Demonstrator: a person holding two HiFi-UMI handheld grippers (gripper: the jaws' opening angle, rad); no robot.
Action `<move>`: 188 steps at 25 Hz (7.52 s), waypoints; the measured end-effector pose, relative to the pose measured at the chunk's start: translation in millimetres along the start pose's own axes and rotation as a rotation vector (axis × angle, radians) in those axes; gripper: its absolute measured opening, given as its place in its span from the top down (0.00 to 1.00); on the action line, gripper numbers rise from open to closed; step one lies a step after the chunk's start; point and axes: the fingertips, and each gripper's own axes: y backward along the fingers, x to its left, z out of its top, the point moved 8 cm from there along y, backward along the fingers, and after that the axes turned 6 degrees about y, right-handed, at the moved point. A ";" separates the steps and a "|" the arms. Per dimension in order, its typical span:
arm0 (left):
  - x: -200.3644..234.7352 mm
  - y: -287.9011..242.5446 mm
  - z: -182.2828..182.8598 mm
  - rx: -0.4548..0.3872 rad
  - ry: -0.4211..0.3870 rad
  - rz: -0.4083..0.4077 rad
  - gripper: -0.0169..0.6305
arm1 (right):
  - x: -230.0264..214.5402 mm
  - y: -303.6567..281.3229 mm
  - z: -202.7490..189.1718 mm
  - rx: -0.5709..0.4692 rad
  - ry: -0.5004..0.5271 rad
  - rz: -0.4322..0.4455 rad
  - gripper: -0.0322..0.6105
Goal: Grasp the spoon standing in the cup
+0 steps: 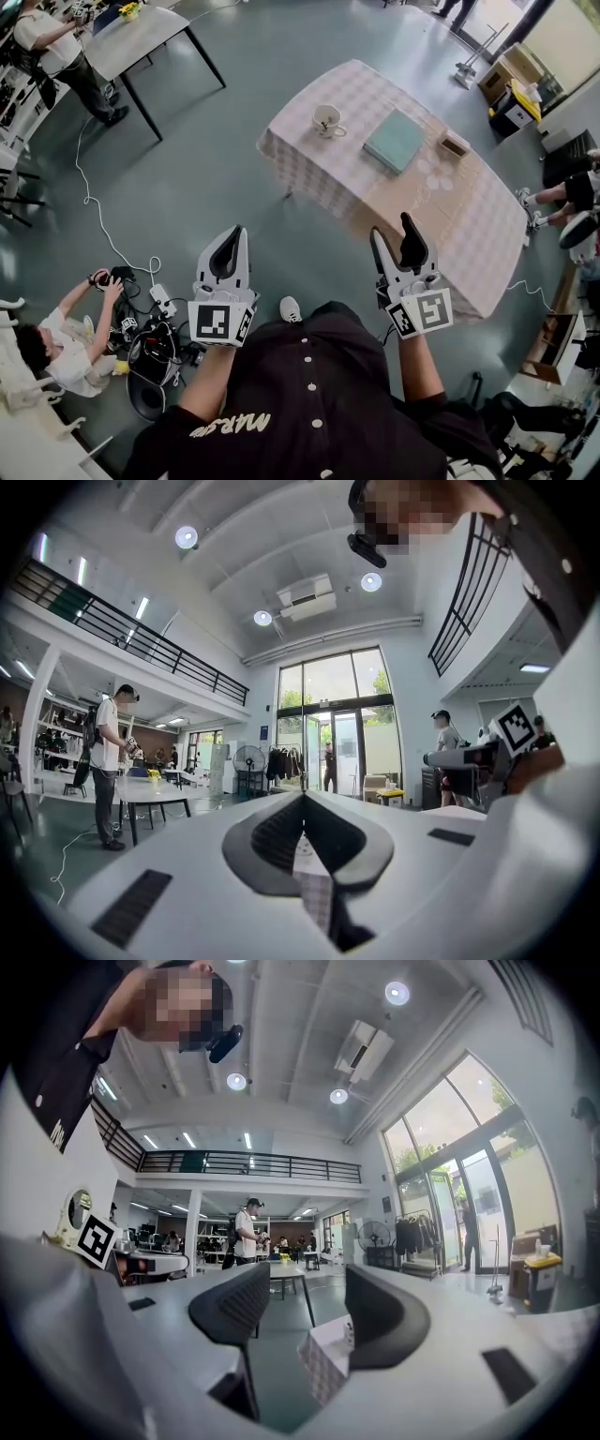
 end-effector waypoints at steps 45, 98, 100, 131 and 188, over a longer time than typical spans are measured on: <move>64.7 -233.9 11.4 0.018 0.001 0.093 0.96 | -136.7 -235.9 -25.1 0.012 -0.002 0.118 0.58; 142.5 -431.8 14.7 0.091 0.018 -0.266 0.96 | -176.5 -329.5 -41.1 0.071 -0.005 -0.252 0.59; 138.1 -438.6 14.6 0.094 0.020 -0.294 0.96 | -179.4 -322.4 -41.7 0.079 -0.005 -0.287 0.59; 151.9 -445.4 -24.7 0.250 0.057 -0.316 0.96 | -117.6 -377.6 -224.4 0.497 0.058 -0.032 0.58; 146.9 -438.8 -19.7 0.201 0.078 -0.307 0.96 | -124.0 -388.9 -251.4 0.618 0.211 0.018 0.87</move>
